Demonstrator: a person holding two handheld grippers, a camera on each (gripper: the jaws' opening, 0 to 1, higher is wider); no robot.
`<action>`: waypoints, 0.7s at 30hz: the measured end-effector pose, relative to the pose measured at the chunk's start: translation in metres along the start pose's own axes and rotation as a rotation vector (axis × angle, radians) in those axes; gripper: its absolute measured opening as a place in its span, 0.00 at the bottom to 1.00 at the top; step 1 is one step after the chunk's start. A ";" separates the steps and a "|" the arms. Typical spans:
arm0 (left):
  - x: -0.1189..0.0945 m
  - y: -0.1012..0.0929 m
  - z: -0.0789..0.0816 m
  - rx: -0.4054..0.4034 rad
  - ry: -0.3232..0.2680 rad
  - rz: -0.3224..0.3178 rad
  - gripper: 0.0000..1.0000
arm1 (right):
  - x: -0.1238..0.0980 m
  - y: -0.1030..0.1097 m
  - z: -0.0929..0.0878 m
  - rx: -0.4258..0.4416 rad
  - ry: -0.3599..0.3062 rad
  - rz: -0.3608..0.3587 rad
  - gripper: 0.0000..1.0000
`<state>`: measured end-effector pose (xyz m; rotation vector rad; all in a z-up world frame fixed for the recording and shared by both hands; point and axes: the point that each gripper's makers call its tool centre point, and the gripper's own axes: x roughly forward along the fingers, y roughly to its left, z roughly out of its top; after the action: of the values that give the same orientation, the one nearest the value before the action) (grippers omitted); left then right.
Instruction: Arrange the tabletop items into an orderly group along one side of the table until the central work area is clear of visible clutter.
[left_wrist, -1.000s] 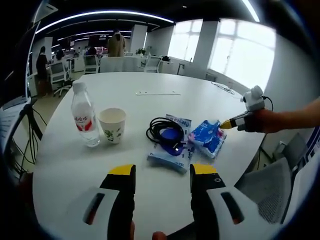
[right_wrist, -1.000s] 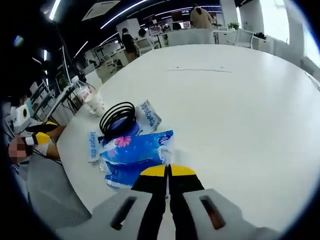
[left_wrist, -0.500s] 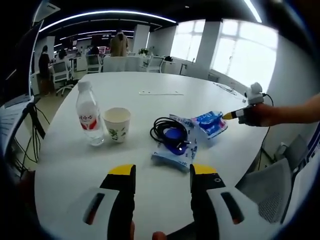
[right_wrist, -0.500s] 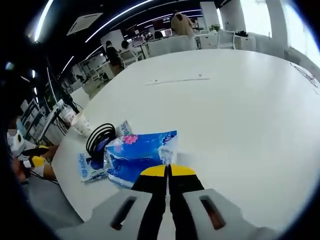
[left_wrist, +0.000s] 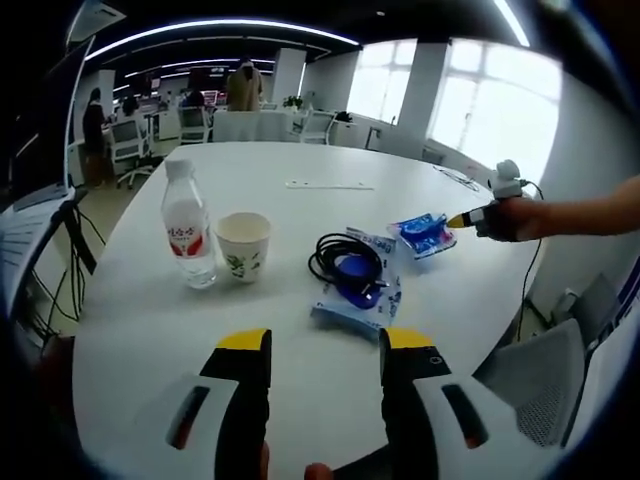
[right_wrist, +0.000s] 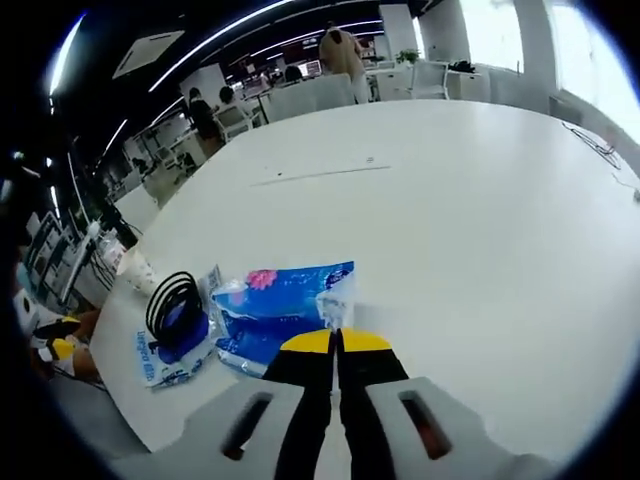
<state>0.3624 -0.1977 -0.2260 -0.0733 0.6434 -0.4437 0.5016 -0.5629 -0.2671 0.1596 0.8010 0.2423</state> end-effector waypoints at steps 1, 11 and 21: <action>0.000 0.000 0.000 -0.001 0.000 0.001 0.43 | 0.001 -0.001 0.000 0.003 0.002 0.000 0.00; 0.000 0.005 -0.001 -0.008 0.010 0.013 0.43 | 0.011 -0.007 -0.005 0.006 0.033 -0.018 0.00; -0.001 0.008 -0.002 -0.009 0.017 0.021 0.43 | 0.017 -0.013 -0.006 0.032 0.035 -0.033 0.00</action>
<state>0.3634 -0.1901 -0.2290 -0.0710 0.6619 -0.4212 0.5111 -0.5708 -0.2862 0.1728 0.8424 0.2012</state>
